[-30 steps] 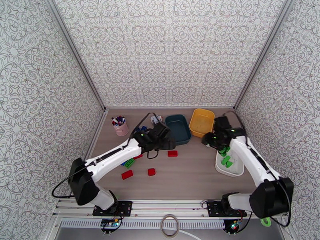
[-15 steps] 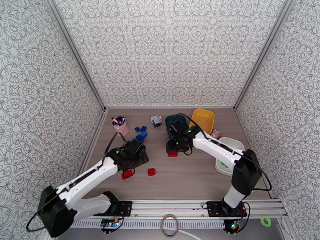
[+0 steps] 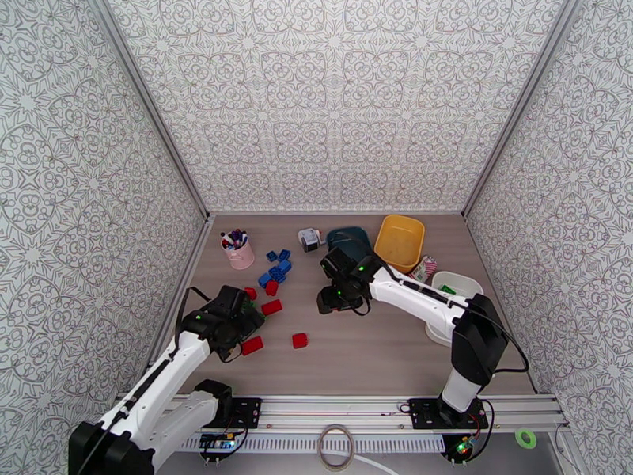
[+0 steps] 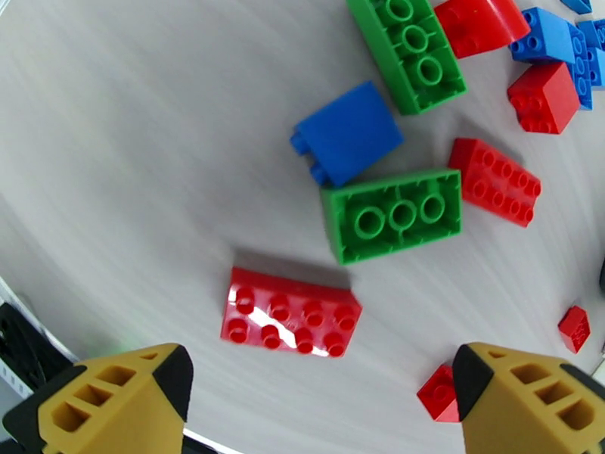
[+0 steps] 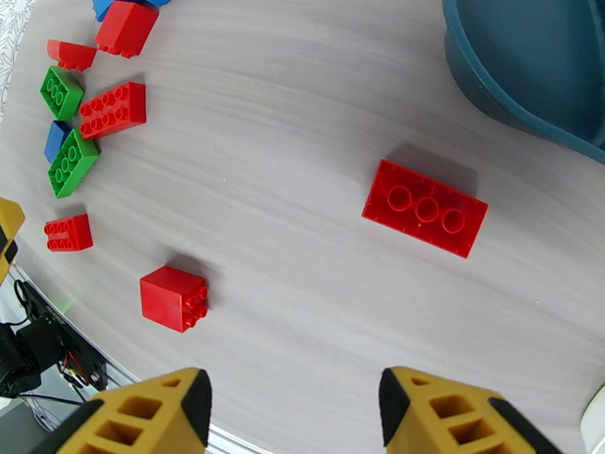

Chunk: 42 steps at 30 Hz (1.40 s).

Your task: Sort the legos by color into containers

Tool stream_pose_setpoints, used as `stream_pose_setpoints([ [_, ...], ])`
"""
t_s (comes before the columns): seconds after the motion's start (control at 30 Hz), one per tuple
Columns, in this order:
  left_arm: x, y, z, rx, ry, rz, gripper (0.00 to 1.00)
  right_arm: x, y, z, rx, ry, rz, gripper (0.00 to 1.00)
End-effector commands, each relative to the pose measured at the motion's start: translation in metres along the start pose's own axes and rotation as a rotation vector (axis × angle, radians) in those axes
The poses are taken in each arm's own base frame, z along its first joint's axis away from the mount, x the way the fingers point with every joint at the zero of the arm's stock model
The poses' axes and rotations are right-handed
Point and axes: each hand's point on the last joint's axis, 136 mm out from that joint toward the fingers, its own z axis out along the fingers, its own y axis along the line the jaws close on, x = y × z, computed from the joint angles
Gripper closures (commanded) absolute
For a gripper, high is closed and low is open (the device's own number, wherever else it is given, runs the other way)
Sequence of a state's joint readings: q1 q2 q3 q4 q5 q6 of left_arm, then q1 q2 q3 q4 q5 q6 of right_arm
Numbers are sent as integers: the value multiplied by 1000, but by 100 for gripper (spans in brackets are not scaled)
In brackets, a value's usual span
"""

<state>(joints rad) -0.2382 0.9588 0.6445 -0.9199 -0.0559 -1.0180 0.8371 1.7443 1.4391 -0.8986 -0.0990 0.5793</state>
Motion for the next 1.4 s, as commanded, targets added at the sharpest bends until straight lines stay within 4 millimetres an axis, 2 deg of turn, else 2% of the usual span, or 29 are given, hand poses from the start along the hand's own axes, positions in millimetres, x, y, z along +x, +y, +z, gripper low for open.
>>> stream_pose_setpoints([
  [0.0,-2,-13,9,56,28,67,4,-8,12,-1,-33,-12,11,37],
  [0.57,-3,-50,44,80,98,226,4,-11,12,3,-28,-11,23,37],
  [0.93,6,-96,50,125,131,352,4,-9,7,4,-18,-16,43,36],
  [1.17,28,-137,44,223,173,465,3,-10,-1,3,-14,-22,76,36],
  [1.23,29,-136,40,200,169,493,3,-10,-4,3,-13,-22,84,36],
  [1.37,23,-118,30,127,157,506,5,-9,-4,1,-18,-24,83,38],
])
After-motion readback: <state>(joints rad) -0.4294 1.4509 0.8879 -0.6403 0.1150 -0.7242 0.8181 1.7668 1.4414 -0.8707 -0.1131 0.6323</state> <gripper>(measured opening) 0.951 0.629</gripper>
